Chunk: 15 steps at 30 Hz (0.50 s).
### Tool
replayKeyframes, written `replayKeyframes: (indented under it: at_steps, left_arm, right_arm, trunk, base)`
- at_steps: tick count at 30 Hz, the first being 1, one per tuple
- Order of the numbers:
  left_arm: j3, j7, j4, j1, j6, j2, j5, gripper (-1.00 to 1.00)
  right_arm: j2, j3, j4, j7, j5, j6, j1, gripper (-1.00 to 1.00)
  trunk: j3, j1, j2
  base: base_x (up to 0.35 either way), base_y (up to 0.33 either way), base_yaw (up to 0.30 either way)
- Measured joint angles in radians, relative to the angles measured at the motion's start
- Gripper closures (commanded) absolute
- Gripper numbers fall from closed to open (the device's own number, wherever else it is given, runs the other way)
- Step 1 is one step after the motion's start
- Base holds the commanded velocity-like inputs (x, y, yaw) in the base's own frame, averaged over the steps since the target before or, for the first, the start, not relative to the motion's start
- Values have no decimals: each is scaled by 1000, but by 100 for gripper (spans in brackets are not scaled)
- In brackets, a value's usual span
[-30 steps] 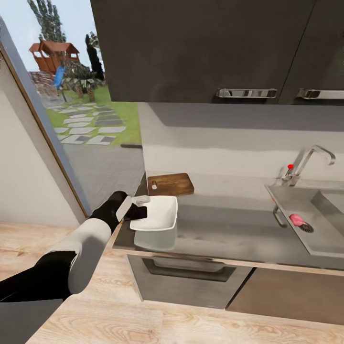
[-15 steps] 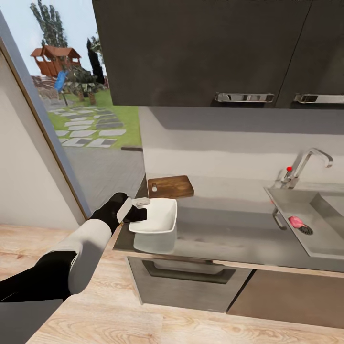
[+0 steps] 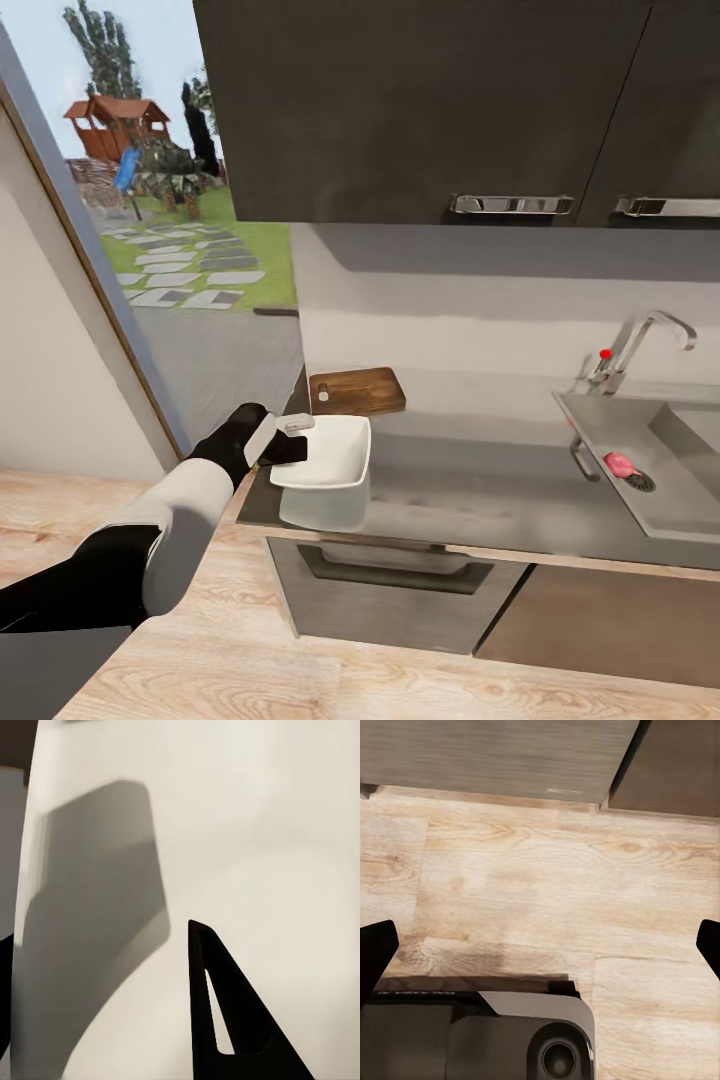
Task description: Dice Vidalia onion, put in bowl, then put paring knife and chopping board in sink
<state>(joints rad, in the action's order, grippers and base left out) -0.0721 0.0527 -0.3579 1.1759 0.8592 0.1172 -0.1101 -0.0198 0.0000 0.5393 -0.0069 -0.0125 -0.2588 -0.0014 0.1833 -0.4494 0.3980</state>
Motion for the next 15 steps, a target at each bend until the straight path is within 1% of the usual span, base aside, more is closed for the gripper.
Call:
replayKeyframes:
  at_steps: [5, 15]
  left_arm:
    - [-1, 0, 13, 1, 0, 0, 0, 100]
    - [0, 0, 11, 1, 0, 0, -1, 100]
  right_arm:
    - [0, 0, 0, 0, 0, 0, 0, -100]
    - [0, 0, 0, 0, 0, 0, 0, -100]
  trunk:
    - [0, 0, 0]
    - [0, 0, 0]
  base:
    - [0, 0, 0]
    - [0, 0, 0]
